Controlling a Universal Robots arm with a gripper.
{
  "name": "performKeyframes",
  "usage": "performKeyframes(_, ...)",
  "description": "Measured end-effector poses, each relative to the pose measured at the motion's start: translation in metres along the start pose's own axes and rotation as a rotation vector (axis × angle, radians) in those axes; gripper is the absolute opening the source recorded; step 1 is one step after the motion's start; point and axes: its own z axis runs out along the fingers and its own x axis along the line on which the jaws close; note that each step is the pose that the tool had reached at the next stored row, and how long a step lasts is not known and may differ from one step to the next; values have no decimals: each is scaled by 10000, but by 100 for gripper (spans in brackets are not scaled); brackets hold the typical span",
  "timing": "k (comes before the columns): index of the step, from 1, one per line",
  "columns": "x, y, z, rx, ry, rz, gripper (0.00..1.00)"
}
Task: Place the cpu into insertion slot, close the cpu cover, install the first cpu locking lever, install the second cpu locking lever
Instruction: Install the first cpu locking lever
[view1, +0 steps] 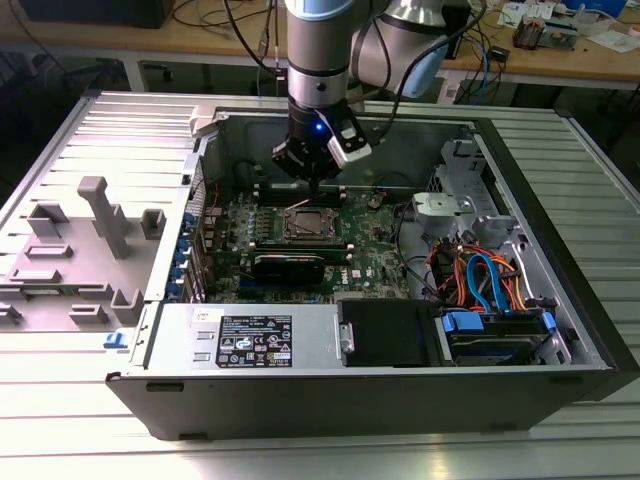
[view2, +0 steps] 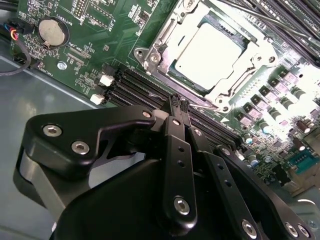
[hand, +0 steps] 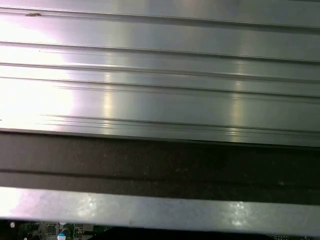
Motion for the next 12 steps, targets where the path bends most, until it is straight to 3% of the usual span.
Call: performKeyframes(12, -65, -8, 106, 1, -1, 3, 11)
